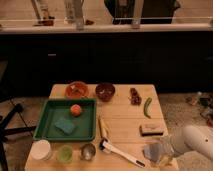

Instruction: Place towel in purple bowl

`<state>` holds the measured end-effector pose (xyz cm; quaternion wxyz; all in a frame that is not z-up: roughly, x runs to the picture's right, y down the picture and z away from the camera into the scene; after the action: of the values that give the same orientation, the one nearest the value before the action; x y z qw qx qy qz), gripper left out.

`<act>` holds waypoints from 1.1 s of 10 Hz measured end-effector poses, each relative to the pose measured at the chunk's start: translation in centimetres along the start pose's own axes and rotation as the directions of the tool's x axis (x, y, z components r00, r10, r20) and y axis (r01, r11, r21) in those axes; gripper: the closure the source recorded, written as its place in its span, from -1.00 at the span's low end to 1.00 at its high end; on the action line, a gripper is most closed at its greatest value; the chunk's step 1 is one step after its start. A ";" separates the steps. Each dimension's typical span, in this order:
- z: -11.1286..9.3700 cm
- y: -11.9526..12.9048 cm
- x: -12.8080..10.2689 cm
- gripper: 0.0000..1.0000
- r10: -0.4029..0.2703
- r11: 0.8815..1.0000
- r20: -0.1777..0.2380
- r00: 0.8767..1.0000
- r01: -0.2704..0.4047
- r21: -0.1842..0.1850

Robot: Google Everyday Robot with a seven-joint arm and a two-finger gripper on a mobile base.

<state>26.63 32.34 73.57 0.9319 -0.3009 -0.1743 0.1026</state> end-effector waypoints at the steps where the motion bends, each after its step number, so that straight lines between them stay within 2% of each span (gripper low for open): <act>1: 0.1 0.1 0.3 -0.60 0.005 1.000 -0.001 1.000 -0.005 -0.006; 7: 1.0 0.1 1.0 -0.59 0.022 0.999 0.000 1.000 -0.022 -0.037; 9: 1.1 0.1 1.2 -0.33 0.021 0.999 0.001 1.000 -0.021 -0.041; 11: 1.2 0.1 1.3 0.11 0.019 0.999 0.005 1.000 -0.019 -0.042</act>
<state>27.34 33.43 74.76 0.9240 -0.3217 -0.1760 0.1087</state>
